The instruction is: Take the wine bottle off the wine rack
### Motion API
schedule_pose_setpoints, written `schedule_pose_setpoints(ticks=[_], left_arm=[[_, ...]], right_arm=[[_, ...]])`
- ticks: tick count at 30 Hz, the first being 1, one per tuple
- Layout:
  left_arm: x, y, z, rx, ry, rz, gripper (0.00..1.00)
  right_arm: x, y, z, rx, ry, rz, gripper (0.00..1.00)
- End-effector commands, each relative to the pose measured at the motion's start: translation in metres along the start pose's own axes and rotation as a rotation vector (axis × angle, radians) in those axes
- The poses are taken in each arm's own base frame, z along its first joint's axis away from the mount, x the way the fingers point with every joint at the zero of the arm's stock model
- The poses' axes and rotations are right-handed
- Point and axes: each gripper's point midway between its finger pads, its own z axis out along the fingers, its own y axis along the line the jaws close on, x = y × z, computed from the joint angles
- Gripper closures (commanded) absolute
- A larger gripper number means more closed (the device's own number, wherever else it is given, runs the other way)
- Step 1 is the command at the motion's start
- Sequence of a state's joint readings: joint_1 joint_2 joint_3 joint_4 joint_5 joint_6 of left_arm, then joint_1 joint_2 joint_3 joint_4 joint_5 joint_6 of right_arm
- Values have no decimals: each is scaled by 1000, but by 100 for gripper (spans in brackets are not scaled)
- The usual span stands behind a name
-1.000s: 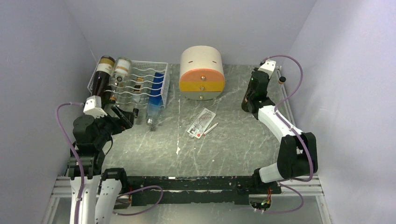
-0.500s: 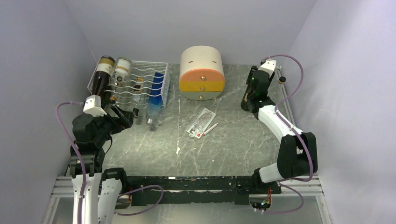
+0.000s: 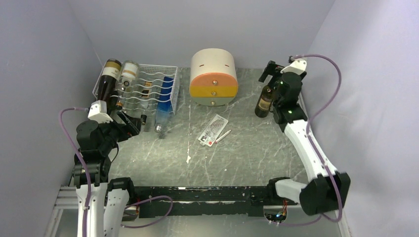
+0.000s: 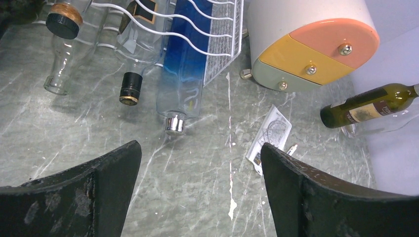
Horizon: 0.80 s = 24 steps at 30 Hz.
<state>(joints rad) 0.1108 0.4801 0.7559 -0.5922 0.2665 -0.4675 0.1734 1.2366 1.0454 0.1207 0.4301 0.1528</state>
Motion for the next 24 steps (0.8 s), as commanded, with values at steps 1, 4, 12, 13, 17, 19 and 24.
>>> schedule_pose_setpoints(ticks=[1, 4, 12, 13, 17, 19, 24], left_arm=[[-5, -1, 4, 13, -13, 10, 5], [-1, 2, 8, 4, 11, 4, 4], [18, 11, 30, -14, 146, -18, 0], [21, 13, 34, -17, 171, -21, 1], [22, 18, 43, -38, 220, -4, 0], [18, 14, 49, -13, 229, 15, 0], [20, 20, 69, -43, 304, 43, 2]], right_arm=[[-19, 46, -49, -299, 24, 187, 0], [9, 84, -82, -512, 130, 286, 0], [99, 196, -204, -953, 383, 199, 0], [113, 205, -219, -1002, 417, 169, 0], [163, 221, -263, -1133, 556, 71, 0], [179, 219, -274, -1159, 606, 40, 0], [188, 207, -289, -1220, 631, -21, 0]])
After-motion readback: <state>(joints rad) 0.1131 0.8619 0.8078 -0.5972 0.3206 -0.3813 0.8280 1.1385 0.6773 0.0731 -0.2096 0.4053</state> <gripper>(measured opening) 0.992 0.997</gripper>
